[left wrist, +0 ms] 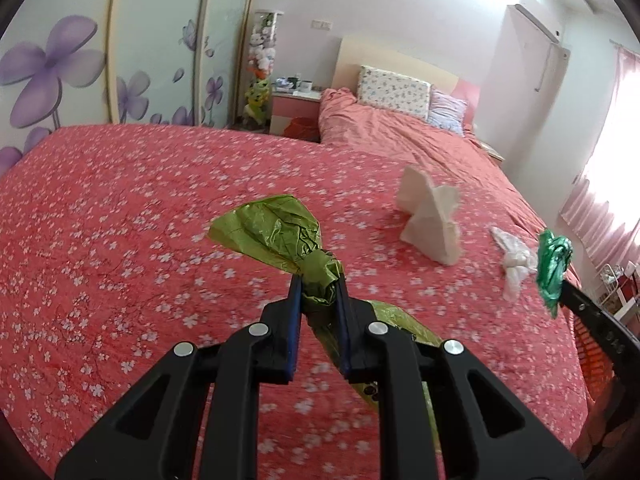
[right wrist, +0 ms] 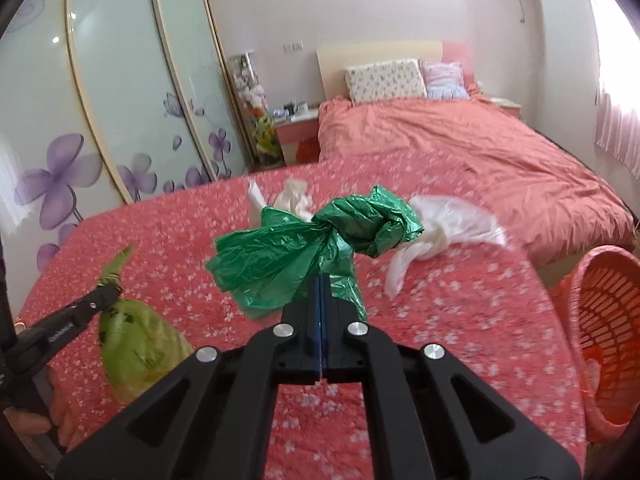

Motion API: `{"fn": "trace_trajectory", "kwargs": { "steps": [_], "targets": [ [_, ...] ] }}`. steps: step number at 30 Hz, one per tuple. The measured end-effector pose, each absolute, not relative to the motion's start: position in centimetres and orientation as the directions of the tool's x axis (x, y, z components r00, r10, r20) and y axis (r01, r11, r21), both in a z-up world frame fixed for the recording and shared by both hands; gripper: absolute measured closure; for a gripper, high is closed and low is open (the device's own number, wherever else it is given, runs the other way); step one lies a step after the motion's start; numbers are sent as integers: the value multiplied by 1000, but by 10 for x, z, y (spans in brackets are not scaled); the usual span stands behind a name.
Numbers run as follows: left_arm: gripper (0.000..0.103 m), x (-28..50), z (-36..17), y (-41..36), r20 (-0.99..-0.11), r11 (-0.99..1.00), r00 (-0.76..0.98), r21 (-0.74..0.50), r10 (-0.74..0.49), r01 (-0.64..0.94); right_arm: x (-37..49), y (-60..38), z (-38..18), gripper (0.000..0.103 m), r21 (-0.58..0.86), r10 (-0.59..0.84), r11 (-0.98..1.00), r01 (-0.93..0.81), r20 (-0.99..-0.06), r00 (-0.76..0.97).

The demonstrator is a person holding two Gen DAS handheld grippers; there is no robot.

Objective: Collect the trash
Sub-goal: 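Grasp the olive-green bag with the left tool while the right tool grasps the green bag, then carry the olive-green and green bags over the orange basket with both tools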

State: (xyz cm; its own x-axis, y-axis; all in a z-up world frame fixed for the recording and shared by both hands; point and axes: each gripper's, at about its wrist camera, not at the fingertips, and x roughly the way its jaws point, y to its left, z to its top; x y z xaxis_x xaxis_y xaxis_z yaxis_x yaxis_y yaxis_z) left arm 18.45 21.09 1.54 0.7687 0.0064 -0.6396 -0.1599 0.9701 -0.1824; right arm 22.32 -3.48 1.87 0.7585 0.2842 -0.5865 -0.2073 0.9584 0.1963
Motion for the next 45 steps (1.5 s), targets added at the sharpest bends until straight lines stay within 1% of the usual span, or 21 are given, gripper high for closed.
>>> {"fn": "trace_trajectory", "kwargs": {
  "steps": [8,17,25,36,45],
  "targets": [
    [87,181,33,176,-615,978,787,-191,-51,-86,191,-73,41,101,193,244,967,-164,-543,804],
    [87,180,44,128,-596,983,794,-185,-122,12,164,-121,45,101,193,174,978,-82,-524,834],
    [87,184,44,80,-594,977,779,-183,-201,112,146,-164,41,101,196,98,981,6,-516,851],
    [87,185,42,7,-581,939,739,-197,-342,280,120,-224,31,101,173,-50,973,156,-498,866],
    [87,186,35,-53,-576,902,702,-170,-418,397,112,-267,15,101,196,-112,950,242,-509,853]
  ]
}}
